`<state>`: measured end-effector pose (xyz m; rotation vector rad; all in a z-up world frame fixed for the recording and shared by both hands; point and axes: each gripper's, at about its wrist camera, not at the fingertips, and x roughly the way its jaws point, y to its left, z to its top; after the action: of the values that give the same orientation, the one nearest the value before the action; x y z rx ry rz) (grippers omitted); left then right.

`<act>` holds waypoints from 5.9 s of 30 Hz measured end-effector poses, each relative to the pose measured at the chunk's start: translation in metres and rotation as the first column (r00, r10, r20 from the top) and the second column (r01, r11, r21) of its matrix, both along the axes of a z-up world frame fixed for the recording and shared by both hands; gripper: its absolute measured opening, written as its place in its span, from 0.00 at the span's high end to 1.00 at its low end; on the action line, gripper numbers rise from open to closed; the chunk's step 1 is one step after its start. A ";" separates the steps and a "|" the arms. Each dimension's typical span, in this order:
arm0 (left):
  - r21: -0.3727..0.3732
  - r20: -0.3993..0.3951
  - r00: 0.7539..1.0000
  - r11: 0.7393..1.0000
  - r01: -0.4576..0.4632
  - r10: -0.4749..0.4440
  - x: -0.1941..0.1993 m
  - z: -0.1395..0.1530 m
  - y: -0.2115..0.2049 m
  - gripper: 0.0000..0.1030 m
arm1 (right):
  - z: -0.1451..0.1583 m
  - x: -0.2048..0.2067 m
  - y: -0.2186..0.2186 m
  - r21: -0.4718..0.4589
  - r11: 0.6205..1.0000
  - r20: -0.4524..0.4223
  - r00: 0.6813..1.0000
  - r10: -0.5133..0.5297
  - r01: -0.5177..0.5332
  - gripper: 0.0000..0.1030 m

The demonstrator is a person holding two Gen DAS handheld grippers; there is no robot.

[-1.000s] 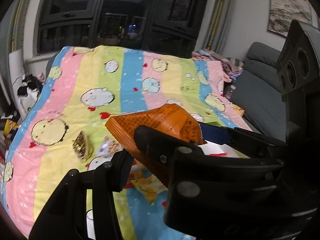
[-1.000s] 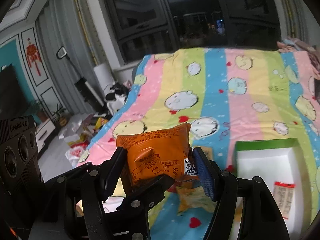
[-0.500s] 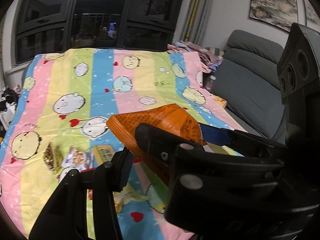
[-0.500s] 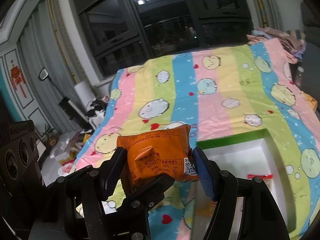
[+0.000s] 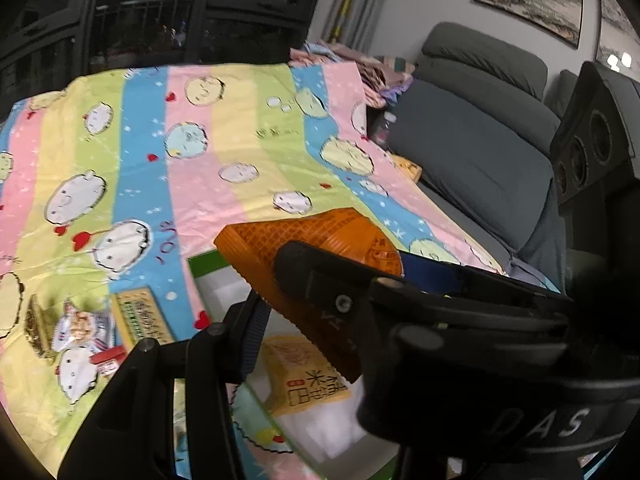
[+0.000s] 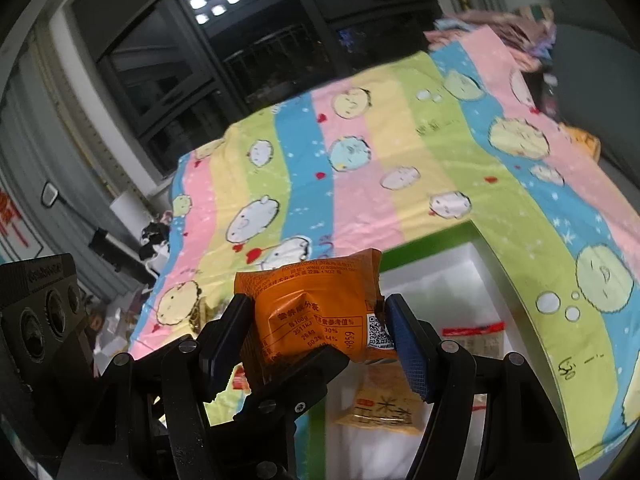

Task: Organize snacks
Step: 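Carry the orange bag into the green box and open the right tool, then move the right tool back to the red-and-white packet on the quilt, then grasp the red-and-white packet with the right tool and lift it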

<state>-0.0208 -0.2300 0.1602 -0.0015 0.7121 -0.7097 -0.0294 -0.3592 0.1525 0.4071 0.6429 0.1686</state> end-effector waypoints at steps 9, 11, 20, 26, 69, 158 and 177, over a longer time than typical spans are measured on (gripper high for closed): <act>0.015 -0.120 0.992 0.999 0.041 -0.038 0.023 -0.032 -0.026 0.56 | -0.033 0.019 -0.031 0.072 0.996 -0.121 0.992 -0.043 0.052 0.31; 0.024 -0.148 0.988 0.999 0.042 -0.038 0.028 -0.038 -0.031 0.56 | -0.042 0.024 -0.036 0.082 0.995 -0.150 0.988 -0.047 0.060 0.31; 0.077 -0.229 0.972 0.995 0.064 -0.045 0.043 -0.064 -0.049 0.56 | -0.073 0.042 -0.054 0.141 0.985 -0.258 0.964 -0.058 0.097 0.31; 0.103 -0.295 0.955 0.992 0.072 -0.039 0.053 -0.083 -0.055 0.55 | -0.092 0.052 -0.060 0.163 0.980 -0.324 0.944 -0.055 0.114 0.31; -0.007 -0.108 0.904 0.909 -0.416 0.413 0.002 -0.011 0.179 0.01 | -0.012 0.024 0.034 0.068 0.998 -0.058 0.998 0.006 -0.002 0.08; 0.047 -0.407 0.812 0.898 -0.438 0.418 0.019 -0.129 0.246 0.47 | -0.131 0.089 0.219 0.108 0.879 -0.390 0.794 0.467 -0.464 0.38; 0.039 -0.293 0.865 0.909 -0.415 0.408 0.013 -0.117 0.226 0.64 | -0.128 0.083 0.228 0.060 0.880 -0.355 0.814 0.461 -0.472 0.55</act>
<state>-0.0076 -0.0043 0.0427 -0.2832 0.9535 -0.3054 0.0535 -0.1308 0.0247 0.2419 1.1059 0.5644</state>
